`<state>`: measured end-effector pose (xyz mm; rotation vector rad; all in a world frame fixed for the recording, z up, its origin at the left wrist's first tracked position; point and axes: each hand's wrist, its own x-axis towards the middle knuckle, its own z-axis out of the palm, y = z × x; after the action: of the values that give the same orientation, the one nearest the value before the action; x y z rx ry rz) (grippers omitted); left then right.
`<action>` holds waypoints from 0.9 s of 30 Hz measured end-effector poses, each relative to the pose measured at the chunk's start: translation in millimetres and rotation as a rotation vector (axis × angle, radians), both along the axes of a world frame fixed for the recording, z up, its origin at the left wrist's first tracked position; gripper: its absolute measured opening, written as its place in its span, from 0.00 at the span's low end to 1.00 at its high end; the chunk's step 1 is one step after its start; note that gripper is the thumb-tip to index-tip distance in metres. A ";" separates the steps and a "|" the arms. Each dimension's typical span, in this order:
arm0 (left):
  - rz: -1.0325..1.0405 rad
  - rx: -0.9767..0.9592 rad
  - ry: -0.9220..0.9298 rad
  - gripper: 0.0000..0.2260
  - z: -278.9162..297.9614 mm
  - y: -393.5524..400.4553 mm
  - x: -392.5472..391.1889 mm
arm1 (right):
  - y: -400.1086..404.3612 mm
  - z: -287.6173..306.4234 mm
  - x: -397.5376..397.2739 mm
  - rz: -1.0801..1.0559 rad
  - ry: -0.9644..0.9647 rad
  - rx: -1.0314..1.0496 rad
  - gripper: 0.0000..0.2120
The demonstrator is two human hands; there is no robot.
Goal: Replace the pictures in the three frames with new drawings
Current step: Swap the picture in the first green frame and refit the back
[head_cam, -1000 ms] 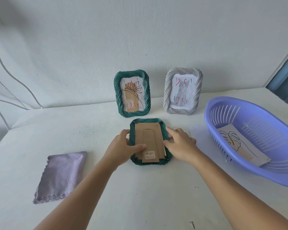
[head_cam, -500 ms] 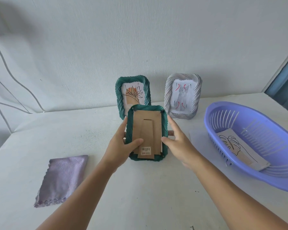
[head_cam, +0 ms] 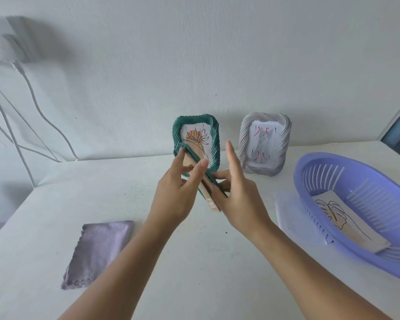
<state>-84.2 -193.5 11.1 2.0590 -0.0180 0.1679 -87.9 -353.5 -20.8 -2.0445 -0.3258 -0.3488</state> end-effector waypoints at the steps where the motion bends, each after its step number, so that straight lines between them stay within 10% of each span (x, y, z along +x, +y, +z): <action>1: 0.017 -0.027 0.007 0.35 2.2 -0.2 -0.3 | 4.7 2.2 -0.7 0.012 -0.028 -0.041 0.47; 7: 0.121 -0.218 0.003 0.10 -4.4 18.3 7.5 | 15.8 3.5 -4.8 0.219 0.040 -0.118 0.47; 12: 0.076 -0.449 0.083 0.21 -9.2 37.7 7.0 | 9.2 -9.2 14.1 0.015 -0.032 -0.161 0.35; 17: -0.002 -0.600 0.156 0.23 -21.6 48.2 8.1 | 3.1 -8.9 28.6 0.225 0.466 0.283 0.32; 27: -0.187 -0.352 0.307 0.36 -43.8 73.0 8.1 | 11.0 -39.6 28.2 0.181 0.424 0.456 0.34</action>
<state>-76.0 -120.5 -32.7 1.7011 0.0075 -0.2462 -59.8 -342.5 -60.3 -1.5736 -0.1487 0.1192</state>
